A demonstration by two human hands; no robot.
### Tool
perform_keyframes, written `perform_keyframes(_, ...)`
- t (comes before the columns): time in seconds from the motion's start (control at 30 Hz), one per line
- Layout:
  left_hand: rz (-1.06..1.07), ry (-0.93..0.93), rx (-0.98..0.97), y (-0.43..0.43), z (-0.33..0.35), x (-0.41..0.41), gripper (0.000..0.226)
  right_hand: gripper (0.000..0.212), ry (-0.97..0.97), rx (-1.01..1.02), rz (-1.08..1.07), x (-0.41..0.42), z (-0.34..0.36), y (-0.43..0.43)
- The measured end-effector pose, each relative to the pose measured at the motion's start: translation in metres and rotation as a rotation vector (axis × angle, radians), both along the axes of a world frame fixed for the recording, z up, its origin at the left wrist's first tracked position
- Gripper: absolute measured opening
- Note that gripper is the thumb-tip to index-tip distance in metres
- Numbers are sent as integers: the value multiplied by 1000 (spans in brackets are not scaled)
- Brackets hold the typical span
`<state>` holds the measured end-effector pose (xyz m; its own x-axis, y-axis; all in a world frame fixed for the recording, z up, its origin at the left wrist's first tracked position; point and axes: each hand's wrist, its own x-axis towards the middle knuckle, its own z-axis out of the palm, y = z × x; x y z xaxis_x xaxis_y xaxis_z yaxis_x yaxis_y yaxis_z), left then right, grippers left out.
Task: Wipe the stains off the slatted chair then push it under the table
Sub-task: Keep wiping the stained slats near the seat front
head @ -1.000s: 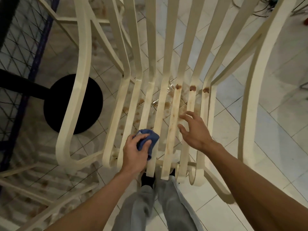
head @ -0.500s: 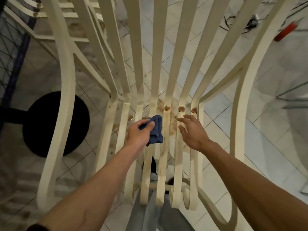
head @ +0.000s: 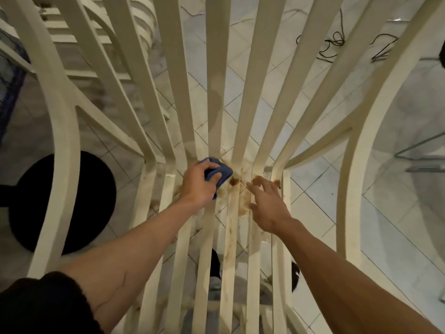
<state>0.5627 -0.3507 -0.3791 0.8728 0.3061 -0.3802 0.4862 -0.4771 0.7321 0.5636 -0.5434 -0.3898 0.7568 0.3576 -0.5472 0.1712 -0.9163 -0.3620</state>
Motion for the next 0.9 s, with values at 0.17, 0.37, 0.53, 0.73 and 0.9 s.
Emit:
perform_keyframes(0.17,-168,-123,84,-10,-16,22,23,72,-11,-78,41,1,-13,-5)
perform_keyframes(0.37,-289,-222,249,-14,-45,17,23,80,-39,-126,103,-4,-26,-13)
perform_keyframes(0.53,-358,-275,417,-17,-58,11,23,76,-34,-120,87,-4,-30,-13)
perform_keyframes(0.73,-557,-66,463,-17,-51,8,24,80,-31,-113,47,-5,-34,-11)
perform_keyframes(0.9,-651,-40,433,-16,-48,23,24,82,-32,-104,34,-6,-36,-11)
